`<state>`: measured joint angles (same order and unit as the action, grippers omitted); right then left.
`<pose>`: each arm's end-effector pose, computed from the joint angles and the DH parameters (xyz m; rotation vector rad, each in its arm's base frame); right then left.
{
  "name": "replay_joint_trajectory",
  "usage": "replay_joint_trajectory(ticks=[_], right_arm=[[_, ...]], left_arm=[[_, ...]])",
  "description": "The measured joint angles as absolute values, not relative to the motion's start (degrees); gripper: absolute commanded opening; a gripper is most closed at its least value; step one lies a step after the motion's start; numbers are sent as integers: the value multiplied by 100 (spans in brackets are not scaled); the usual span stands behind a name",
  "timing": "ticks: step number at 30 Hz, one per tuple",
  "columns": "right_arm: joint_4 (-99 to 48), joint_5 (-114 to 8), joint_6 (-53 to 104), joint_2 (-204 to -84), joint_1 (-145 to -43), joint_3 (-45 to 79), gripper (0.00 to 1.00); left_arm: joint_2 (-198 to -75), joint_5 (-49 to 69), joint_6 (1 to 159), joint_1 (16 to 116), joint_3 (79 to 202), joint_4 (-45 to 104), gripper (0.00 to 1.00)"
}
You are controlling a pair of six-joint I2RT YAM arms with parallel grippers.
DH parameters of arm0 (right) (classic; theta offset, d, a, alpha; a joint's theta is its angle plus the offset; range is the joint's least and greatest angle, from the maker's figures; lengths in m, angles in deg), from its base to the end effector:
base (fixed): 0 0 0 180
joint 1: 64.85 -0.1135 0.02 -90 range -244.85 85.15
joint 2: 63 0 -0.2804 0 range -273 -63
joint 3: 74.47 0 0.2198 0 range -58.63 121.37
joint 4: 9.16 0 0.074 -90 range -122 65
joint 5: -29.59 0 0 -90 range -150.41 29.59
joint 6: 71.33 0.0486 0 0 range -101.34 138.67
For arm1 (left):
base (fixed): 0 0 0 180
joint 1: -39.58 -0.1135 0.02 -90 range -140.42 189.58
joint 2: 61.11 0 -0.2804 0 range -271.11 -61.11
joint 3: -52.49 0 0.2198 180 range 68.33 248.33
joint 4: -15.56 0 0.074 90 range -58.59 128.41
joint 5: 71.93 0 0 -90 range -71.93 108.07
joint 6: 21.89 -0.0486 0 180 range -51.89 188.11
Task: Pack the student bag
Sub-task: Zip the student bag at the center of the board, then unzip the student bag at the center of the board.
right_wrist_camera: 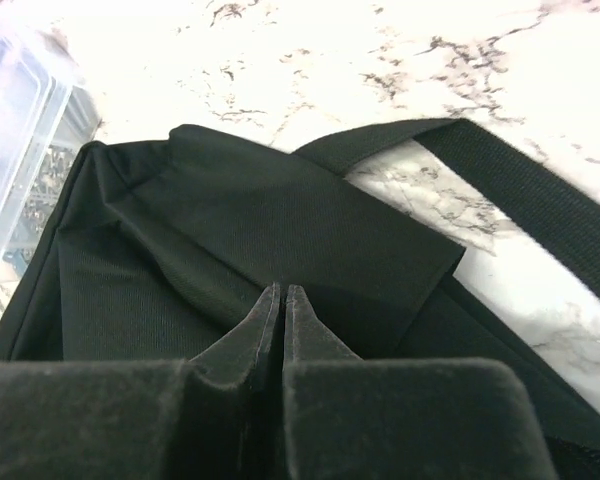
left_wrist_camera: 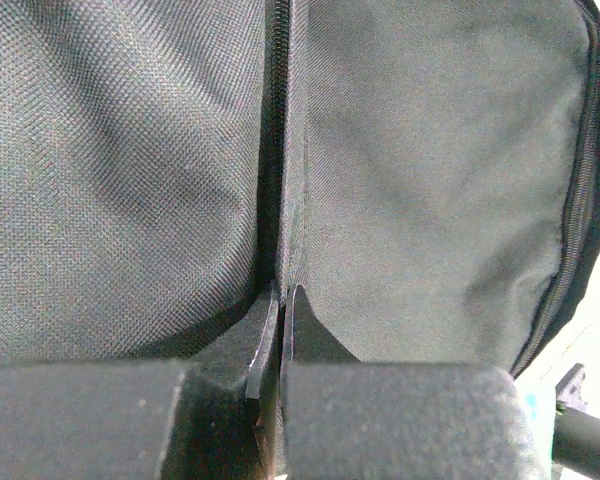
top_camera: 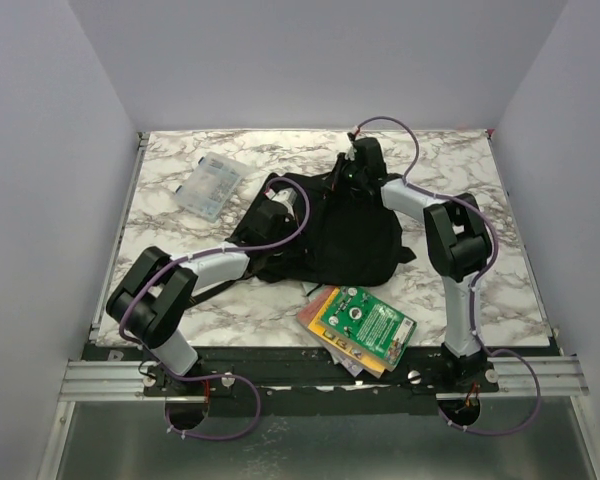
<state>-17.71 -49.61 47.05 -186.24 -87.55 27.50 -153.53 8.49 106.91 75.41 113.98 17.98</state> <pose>0.4431 0.1952 0.2077 -0.0112 2.1670 0.7251 0.2565 -0.1952 0.2136 0.0441 2.2946 -0.9019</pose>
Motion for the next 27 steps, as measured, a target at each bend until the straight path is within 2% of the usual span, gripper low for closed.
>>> replay_joint_trajectory(ticks=[1, 2, 3, 4, 6, 11, 14, 15, 17, 27], right_arm=[[-1976, -4932, 4648, -18640, -8746, 2874, 11], [-2169, -4932, 4565, -18646, -8733, 3003, 23], [-2274, -4974, 4488, -18644, -8698, 3102, 40], [-2344, -5050, 4414, -18607, -8643, 3152, 51], [-2497, -5232, 4311, -18408, -8514, 3043, 63], [-3386, -5916, 4062, -17608, -8289, 2636, 68], [-3546, -6099, 4053, -16736, -8304, 1852, 76], [-3611, -6104, 4058, -16487, -8315, 1653, 87], [-3780, -6058, 4064, -15991, -8326, 1314, 99], [-4234, -4652, 4219, -14054, -8357, -245, 99]], left_arm=[[-15353, 800, 10744, 7530, 11420, 1817, 0], [-15353, 746, 10792, 7515, 11442, 1859, 0], [-15353, 628, 10853, 7489, 11466, 1933, 0], [-15353, 505, 10927, 7460, 11490, 2025, 0], [-15364, 287, 11039, 7412, 11560, 2184, 0], [-15565, -172, 11270, 7288, 11899, 2488, 0], [-15841, -485, 11419, 7183, 12222, 2657, 0], [-15937, -577, 11463, 7154, 12347, 2700, 0], [-16096, -710, 11526, 7104, 12567, 2781, 0], [-16772, -1283, 11858, 6724, 13735, 3015, 0]])
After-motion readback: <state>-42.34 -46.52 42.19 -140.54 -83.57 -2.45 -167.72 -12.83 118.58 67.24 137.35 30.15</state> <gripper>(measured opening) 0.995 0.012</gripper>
